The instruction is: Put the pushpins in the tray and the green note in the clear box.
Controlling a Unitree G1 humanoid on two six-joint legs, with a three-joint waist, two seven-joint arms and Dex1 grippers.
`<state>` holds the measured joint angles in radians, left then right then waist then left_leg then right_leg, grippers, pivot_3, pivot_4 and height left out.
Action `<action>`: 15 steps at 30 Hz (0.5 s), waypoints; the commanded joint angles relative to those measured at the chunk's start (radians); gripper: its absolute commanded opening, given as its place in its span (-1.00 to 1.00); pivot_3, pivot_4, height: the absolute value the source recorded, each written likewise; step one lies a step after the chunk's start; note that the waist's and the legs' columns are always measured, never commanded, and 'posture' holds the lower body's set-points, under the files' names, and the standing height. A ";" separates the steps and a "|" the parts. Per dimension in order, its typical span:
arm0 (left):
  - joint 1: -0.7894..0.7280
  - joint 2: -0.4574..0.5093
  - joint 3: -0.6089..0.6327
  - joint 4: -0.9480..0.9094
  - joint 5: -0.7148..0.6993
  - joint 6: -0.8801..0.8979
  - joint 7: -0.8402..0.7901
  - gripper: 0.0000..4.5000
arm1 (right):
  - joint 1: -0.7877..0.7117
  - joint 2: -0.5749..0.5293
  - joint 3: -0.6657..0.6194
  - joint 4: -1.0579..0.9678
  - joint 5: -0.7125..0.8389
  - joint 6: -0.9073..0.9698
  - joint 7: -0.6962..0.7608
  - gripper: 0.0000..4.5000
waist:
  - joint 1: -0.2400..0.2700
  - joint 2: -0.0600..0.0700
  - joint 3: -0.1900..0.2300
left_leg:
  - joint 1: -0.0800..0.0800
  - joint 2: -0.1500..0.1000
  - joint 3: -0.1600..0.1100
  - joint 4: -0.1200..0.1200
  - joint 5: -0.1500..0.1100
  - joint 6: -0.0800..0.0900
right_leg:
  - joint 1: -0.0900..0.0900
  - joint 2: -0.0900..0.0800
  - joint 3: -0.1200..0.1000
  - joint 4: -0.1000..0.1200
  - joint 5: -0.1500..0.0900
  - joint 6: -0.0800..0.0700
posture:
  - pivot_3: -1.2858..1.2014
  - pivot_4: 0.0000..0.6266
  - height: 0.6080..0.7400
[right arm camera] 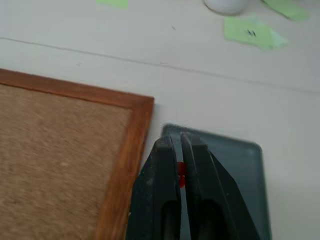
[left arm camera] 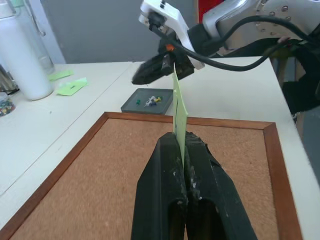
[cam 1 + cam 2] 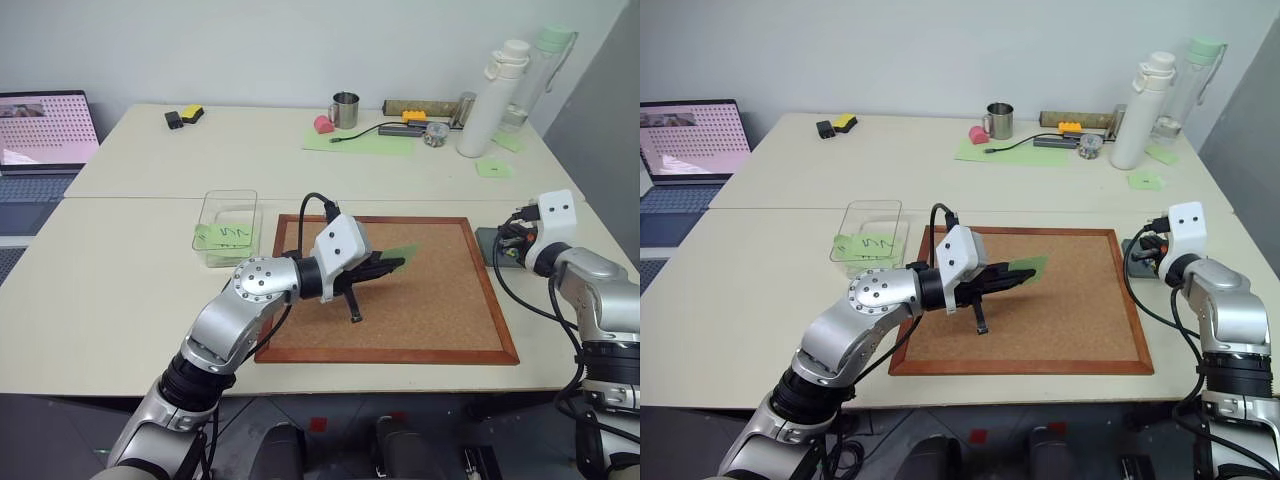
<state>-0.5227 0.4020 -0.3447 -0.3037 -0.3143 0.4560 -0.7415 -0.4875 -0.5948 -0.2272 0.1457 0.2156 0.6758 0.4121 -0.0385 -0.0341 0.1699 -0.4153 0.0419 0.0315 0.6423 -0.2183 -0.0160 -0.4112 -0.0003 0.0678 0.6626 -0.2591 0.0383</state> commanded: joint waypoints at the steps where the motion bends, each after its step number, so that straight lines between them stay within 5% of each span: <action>1: -0.040 -0.040 -0.047 0.065 0.066 -0.083 -0.022 -1.00 | -0.066 -0.021 -0.029 0.157 -0.004 -0.109 0.020 -1.00 | 0.002 0.000 0.000 | 0.000 0.000 0.000 0.000 0.000 0.000 | 0.000 0.001 -0.001 0.000 0.000 0.000 | 0.03 -0.52 1.00; 6: -0.050 -0.081 -0.062 0.111 0.105 -0.116 -0.031 -1.00 | -0.126 -0.023 -0.017 0.324 -0.010 -0.187 0.042 -1.00 | 0.005 0.000 0.000 | 0.000 0.000 0.001 0.000 0.000 0.000 | 0.000 0.000 0.000 0.000 0.000 0.000 | 0.03 -0.52 1.00; 13: -0.028 -0.085 -0.057 0.093 0.115 -0.105 -0.051 -1.00 | -0.151 -0.036 -0.010 0.397 -0.023 -0.238 0.055 -0.30 | 0.005 0.001 0.000 | 0.000 0.000 0.000 0.000 0.000 0.000 | 0.000 0.000 0.000 0.000 0.000 0.000 | 0.03 -0.52 1.00; 15: -0.026 -0.084 -0.054 0.092 0.115 -0.101 -0.054 -1.00 | -0.151 -0.037 -0.010 0.397 -0.022 -0.240 0.059 -0.30 | 0.005 0.001 0.000 | 0.000 0.000 0.001 0.000 0.000 0.000 | 0.000 0.000 0.000 0.000 0.000 0.000 | 0.03 -0.52 1.00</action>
<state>-0.5474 0.3212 -0.4064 -0.1773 -0.1994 0.3639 -0.7875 -0.6114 -0.6123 -0.2218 0.5588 0.1872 0.4608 0.4594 -0.0335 -0.0334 0.1702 -0.4154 0.0421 0.0319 0.6427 -0.2183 -0.0160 -0.4110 0.0000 0.0678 0.6628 -0.2590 0.0385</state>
